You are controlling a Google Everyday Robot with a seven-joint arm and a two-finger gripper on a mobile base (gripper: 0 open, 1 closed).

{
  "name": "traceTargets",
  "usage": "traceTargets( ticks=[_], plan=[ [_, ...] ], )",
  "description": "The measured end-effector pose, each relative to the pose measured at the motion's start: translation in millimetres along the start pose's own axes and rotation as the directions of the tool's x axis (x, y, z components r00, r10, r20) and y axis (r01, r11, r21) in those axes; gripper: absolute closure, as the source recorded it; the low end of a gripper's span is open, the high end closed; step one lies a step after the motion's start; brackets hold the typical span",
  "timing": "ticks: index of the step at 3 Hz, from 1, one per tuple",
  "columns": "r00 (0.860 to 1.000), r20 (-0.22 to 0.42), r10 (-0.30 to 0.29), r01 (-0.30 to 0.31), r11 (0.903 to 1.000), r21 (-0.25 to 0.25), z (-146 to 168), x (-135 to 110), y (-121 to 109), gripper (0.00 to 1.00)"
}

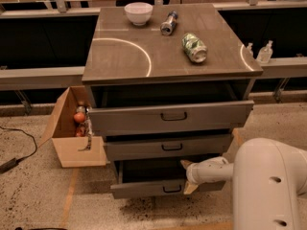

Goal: Open bottom drawer

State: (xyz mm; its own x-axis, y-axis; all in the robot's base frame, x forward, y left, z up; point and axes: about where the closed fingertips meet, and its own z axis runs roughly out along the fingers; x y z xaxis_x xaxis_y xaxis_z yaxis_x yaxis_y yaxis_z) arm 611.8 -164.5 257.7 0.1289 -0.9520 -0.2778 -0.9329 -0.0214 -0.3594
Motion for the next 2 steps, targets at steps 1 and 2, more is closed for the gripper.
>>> traceTargets(
  ticks=[1,2],
  plan=[
    [1.000,0.011,-0.004,0.004,0.9998,0.019,-2.6,-0.4,-3.5,0.41],
    [1.000,0.015,-0.015,0.014,0.9991,0.039,-3.0,-0.3,-11.0,0.64]
  ],
)
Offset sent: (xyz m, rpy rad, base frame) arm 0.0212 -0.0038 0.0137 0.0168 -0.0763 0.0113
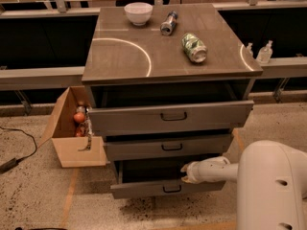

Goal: Open bottom drawer

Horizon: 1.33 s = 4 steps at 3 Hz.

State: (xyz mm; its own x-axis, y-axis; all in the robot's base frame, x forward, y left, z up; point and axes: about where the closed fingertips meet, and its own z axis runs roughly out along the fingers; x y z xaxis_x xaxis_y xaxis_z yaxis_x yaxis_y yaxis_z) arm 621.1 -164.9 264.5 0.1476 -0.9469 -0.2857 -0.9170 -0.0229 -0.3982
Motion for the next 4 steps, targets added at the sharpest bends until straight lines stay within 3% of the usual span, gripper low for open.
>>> traceTargets(
  ticks=[1,2,4],
  plan=[
    [1.000,0.000,-0.022,0.022,0.9992,0.034,5.1,0.4,-17.1,0.87],
    [0.999,-0.022,-0.036,0.037,0.9969,0.070,20.0,7.5,-27.5,1.00],
    [0.995,-0.092,-0.040,0.049,0.9945,0.092,42.7,31.1,-25.5,1.00]
  ],
)
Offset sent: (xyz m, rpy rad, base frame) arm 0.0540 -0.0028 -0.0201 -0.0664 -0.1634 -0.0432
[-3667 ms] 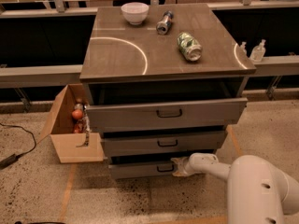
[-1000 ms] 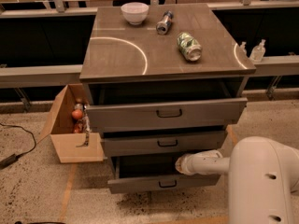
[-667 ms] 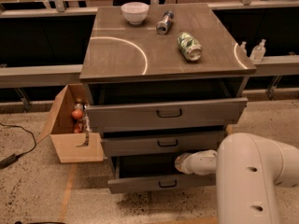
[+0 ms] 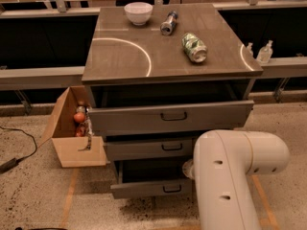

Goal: Open bottom drawer

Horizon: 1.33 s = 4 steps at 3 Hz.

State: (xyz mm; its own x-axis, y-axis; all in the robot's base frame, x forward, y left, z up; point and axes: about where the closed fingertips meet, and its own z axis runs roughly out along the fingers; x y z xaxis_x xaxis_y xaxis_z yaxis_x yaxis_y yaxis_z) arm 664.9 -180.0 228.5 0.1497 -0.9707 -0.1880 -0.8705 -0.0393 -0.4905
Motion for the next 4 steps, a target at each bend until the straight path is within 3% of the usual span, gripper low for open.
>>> traceTargets(
  ticks=[2,4],
  plan=[
    [1.000,-0.006,0.011,-0.011,0.9997,-0.020,18.6,-8.7,24.0,1.00],
    [0.999,0.008,0.034,-0.033,0.9963,-0.080,21.9,-15.6,50.8,1.00]
  ],
)
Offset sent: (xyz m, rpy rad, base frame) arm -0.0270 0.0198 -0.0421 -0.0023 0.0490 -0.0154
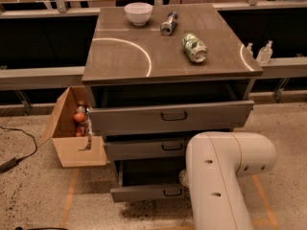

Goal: Open bottom drawer

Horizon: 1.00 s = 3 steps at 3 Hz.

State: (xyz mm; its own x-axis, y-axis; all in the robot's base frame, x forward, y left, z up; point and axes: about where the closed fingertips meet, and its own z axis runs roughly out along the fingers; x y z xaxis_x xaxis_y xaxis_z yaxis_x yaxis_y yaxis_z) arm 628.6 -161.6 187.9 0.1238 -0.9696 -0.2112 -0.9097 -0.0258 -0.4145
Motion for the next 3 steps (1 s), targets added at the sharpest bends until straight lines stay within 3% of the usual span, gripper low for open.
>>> traceTargets(
  ticks=[1,3],
  plan=[
    [1.000,0.007,0.008,-0.008,0.9996,-0.027,-7.7,-1.6,13.4,1.00],
    [0.997,0.075,0.014,-0.002,0.9893,-0.146,-29.1,-22.3,55.0,1.00]
  ],
)
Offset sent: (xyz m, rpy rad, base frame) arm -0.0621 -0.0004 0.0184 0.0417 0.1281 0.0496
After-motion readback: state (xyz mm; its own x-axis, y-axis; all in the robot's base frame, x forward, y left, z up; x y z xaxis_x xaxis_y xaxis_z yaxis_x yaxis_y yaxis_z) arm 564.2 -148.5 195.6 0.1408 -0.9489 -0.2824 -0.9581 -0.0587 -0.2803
